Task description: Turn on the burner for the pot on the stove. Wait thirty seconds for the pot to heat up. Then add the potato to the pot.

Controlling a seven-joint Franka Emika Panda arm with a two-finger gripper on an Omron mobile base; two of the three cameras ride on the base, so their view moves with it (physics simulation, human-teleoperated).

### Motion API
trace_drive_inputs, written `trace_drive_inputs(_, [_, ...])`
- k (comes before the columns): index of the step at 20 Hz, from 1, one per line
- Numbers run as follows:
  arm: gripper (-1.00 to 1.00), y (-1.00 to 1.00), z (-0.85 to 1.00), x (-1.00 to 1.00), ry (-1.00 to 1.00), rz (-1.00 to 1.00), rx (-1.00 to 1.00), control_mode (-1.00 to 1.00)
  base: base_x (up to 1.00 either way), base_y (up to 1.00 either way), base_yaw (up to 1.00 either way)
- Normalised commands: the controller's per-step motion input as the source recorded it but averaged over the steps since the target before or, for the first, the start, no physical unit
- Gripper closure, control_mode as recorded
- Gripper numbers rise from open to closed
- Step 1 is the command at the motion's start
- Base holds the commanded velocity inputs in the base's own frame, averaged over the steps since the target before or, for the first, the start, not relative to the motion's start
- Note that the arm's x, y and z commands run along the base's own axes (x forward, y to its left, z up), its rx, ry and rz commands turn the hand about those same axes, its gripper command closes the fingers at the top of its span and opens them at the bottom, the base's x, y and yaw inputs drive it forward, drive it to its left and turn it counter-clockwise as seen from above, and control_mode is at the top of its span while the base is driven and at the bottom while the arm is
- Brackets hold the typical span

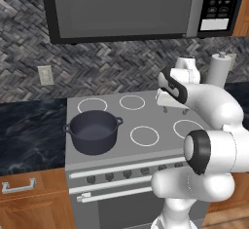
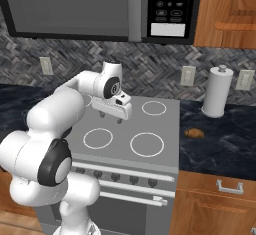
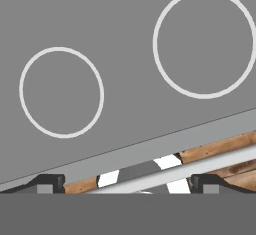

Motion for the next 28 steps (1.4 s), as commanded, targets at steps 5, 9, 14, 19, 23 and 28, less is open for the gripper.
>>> trace_drive_inputs(5, [-1.00, 0.00, 0.00, 0.00, 0.00, 0.00, 0.00, -1.00, 0.00, 0.00, 0.00])
trace_drive_inputs(9, [-1.00, 0.00, 0.00, 0.00, 0.00, 0.00, 0.00, -1.00, 0.00, 0.00, 0.00])
trace_drive_inputs(14, [-1.00, 0.00, 0.00, 0.00, 0.00, 0.00, 0.00, -1.00, 0.00, 0.00, 0.00])
trace_drive_inputs(19, [-1.00, 0.00, 0.00, 0.00, 0.00, 0.00, 0.00, -1.00, 0.00, 0.00, 0.00])
trace_drive_inputs(23, [-1.00, 0.00, 0.00, 0.00, 0.00, 0.00, 0.00, -1.00, 0.00, 0.00, 0.00])
trace_drive_inputs(28, [-1.00, 0.00, 0.00, 0.00, 0.00, 0.00, 0.00, -1.00, 0.00, 0.00, 0.00])
